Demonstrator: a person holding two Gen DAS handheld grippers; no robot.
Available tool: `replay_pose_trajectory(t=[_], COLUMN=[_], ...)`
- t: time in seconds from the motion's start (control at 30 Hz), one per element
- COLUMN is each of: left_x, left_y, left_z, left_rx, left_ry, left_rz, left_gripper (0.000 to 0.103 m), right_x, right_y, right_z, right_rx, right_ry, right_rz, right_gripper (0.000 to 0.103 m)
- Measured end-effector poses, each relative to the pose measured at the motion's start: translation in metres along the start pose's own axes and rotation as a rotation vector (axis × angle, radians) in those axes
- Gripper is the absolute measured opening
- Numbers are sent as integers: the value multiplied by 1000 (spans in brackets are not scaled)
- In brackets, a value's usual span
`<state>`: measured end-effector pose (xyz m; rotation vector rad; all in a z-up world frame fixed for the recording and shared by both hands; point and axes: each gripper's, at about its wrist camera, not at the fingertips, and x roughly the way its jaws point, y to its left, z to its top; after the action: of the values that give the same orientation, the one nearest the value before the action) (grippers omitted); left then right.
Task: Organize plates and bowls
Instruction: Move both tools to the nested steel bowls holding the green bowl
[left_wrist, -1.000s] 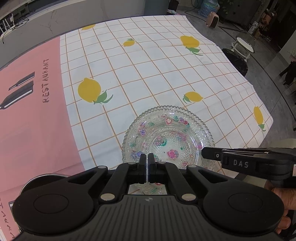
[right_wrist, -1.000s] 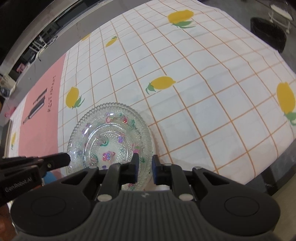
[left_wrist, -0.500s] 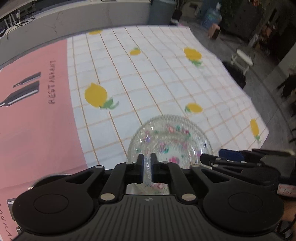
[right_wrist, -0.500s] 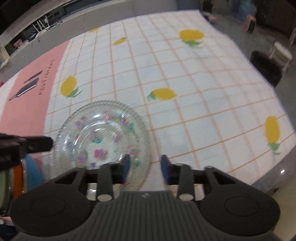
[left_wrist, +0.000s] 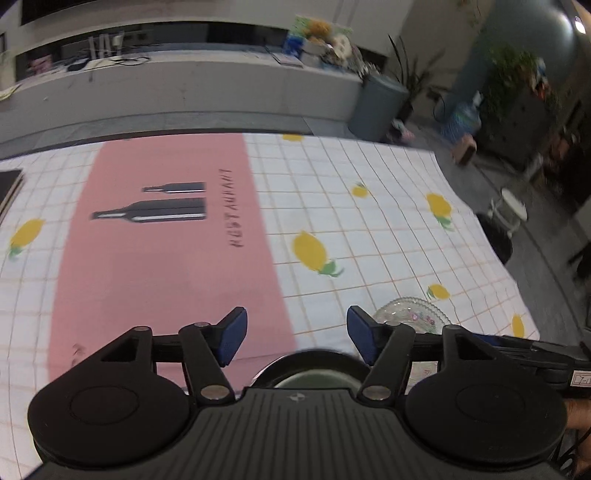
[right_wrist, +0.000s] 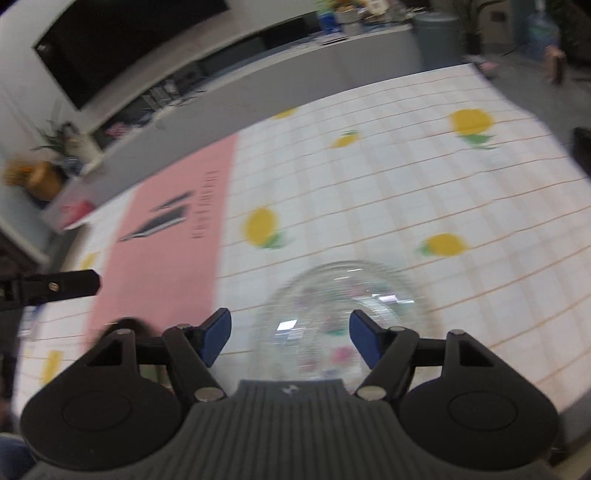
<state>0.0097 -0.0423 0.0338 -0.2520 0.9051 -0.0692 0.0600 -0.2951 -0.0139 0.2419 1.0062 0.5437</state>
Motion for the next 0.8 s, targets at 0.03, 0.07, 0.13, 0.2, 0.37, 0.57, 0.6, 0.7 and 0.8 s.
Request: replay_pose_trajectory(t=[0.03, 0.07, 0.13, 0.2, 0.37, 0.57, 0.6, 0.7, 0.8], left_x=[-4, -6, -8, -7, -8, -9, -8, -1, 3], left_y=[6, 11, 18, 24, 31, 30, 29, 29, 31], left_z=[-4, -10, -21, -32, -55, -73, -76, -83, -89], left_rx=[-10, -17, -28, -39, -75, -95, -92, -93, -118], left_ry=[-1, 0, 15, 31, 42, 27, 29, 46, 59], left_rz=[7, 14, 27, 23, -21, -42, -39, -34, -50], left_gripper=[75, 75, 76, 76, 79, 83, 83, 83, 83], right_x=[2, 4, 10, 16, 26, 33, 34, 38, 43], right_y=[6, 12, 23, 32, 45, 53, 54, 58, 59], right_z=[-2, -4, -8, -12, -22, -32, -34, -39, -42], right_rx=[-4, -8, -17, -31, -66, -89, -93, -96, -91], right_ry=[9, 21, 47, 75, 116, 150, 155, 171, 184], right_rz=[25, 44, 73, 96, 118, 117, 114, 109, 80], right_gripper=[73, 74, 74, 74, 75, 76, 76, 77, 77])
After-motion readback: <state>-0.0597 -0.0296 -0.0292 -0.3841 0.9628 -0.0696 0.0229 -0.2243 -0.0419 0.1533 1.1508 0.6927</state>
